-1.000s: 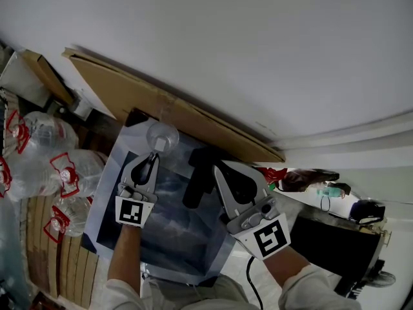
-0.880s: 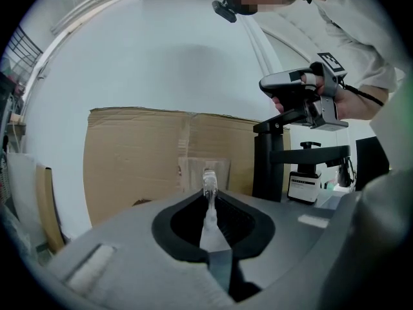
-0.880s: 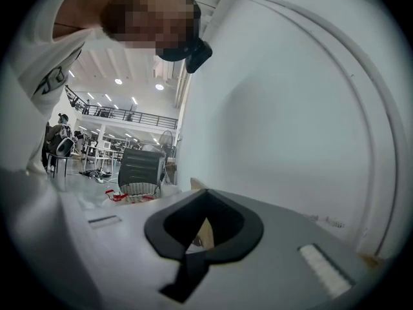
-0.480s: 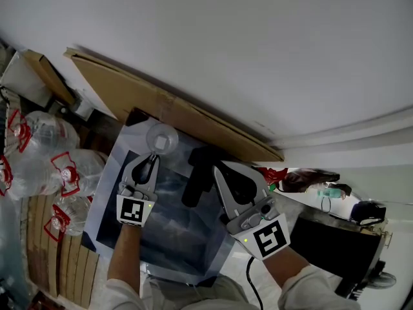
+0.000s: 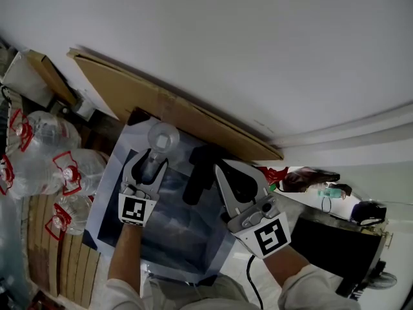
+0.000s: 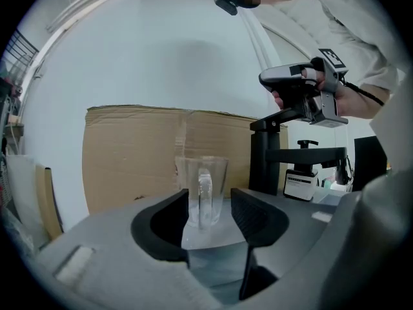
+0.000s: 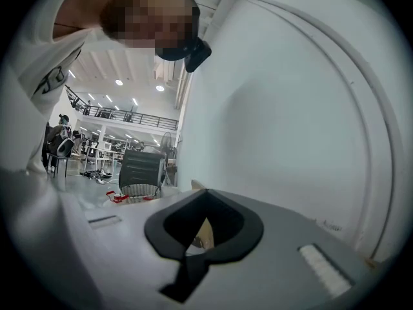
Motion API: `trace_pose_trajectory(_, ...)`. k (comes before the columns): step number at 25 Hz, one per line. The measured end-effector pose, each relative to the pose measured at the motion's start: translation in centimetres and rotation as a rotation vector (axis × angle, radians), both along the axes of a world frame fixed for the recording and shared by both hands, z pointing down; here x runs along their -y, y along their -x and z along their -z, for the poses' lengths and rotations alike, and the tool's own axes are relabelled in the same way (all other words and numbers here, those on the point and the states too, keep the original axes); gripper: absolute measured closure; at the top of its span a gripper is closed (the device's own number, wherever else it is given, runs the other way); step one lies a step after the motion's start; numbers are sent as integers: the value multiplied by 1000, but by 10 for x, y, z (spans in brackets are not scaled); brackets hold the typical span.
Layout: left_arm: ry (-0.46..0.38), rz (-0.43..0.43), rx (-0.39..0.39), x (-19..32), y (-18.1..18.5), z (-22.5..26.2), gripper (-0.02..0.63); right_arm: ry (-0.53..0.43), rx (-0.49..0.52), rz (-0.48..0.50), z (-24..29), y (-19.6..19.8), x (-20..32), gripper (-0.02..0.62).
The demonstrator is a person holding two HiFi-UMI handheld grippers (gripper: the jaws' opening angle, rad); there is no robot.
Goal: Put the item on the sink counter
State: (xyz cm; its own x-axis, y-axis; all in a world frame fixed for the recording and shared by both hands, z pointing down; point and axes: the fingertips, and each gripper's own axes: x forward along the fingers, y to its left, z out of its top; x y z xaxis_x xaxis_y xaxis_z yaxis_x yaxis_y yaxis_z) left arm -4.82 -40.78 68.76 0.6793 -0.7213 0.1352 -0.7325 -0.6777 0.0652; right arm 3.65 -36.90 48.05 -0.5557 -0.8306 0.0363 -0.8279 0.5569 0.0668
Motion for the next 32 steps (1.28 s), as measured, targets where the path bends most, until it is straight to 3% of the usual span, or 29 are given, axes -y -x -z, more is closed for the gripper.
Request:
trace_pose_trajectory(2,-4,3,10,1,0,3,370,0,0,1,0,1,0,591)
trace_pose_trajectory(19,-6,5,55,-11,12,12,359,-23,-3,4,17,7,-9,591)
trace_pose_trajectory(26,-19,-5,60,-25,19,58,360,-44,6,11,44,13,-21,591)
trace_pose_trajectory(32,-52,8,90,-38,39,109,404,-55,2,15,68,20,-35,591)
